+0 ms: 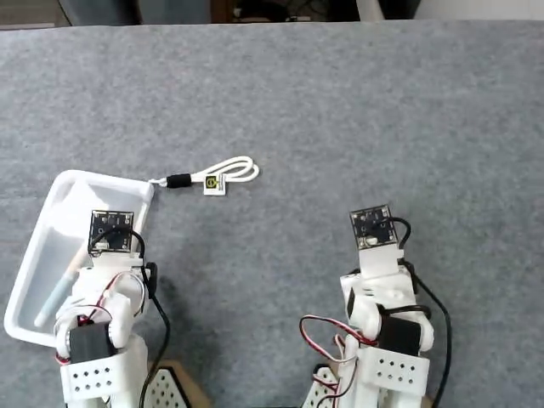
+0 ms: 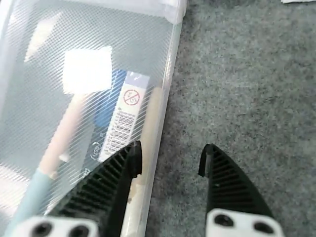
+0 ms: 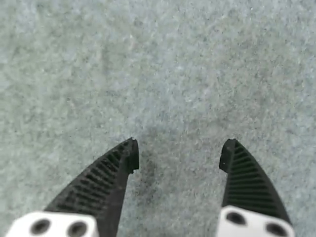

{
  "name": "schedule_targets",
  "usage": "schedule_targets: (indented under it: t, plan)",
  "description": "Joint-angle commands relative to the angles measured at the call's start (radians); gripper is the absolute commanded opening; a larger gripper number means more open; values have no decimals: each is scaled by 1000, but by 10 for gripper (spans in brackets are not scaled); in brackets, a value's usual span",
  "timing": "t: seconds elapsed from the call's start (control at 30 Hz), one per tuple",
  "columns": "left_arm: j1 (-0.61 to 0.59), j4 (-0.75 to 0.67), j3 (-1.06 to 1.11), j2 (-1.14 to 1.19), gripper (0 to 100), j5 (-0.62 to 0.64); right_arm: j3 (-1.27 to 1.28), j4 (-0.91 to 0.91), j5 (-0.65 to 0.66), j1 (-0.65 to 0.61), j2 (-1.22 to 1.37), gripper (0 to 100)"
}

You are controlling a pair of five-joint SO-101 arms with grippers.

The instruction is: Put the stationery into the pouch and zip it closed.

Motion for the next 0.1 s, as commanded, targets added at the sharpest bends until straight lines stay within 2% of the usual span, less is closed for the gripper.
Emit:
schedule_targets:
  t: [0.0, 0.07]
  plan:
    - [-2, 35, 19, 0, 216, 2, 21, 6, 14, 8, -10, 276]
    - [-2, 35, 19, 0, 216, 2, 21, 6, 14, 8, -10, 276]
